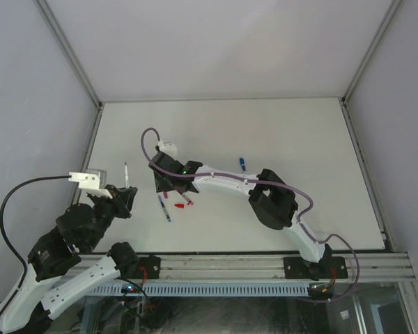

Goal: Insert the pens into the pen caps
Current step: Move the pen cap to the center of the board.

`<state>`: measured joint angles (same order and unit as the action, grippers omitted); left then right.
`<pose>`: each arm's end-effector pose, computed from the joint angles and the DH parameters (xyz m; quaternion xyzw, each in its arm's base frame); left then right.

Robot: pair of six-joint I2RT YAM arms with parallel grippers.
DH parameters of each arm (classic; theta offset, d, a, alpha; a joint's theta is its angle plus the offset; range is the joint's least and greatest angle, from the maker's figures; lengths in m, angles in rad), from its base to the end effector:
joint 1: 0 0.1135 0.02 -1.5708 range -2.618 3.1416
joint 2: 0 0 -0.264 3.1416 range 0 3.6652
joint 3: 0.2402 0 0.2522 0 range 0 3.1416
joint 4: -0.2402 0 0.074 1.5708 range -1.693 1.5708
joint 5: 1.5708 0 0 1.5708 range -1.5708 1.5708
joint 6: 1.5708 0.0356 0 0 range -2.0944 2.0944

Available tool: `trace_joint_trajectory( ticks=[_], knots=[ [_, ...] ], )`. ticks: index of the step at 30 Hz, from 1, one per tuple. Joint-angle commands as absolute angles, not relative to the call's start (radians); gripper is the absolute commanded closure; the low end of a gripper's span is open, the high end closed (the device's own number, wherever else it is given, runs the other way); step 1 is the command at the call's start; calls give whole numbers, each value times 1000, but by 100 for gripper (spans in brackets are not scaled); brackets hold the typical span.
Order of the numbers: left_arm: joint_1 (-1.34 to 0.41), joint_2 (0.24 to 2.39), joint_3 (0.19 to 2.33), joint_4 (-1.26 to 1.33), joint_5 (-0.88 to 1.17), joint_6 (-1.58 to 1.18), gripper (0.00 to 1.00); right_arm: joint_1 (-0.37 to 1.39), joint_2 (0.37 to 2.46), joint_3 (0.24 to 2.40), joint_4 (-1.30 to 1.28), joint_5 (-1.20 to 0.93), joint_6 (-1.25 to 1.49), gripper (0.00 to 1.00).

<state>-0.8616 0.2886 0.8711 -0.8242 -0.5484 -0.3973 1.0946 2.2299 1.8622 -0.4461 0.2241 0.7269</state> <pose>0.0400 -0.0181 0.3485 0.0118 0.7759 -0.1772 0.6054 0.2392 0.4465 0.2111 -0.1282 0.9154 0.2264 0.3072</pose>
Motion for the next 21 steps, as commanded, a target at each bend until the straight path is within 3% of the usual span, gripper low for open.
trace_joint_trajectory(
  ticks=[1,7,21],
  knots=[
    [-857,284,854,-799,-570,-371,100,1102,2256,1938,-505,255,714,60],
    [-857,281,852,-799,-573,-371,100,1101,2303,1988,-532,236,709,68],
    [-857,275,851,-804,-580,-374,100,1091,2386,2053,-566,230,697,70]
  ],
)
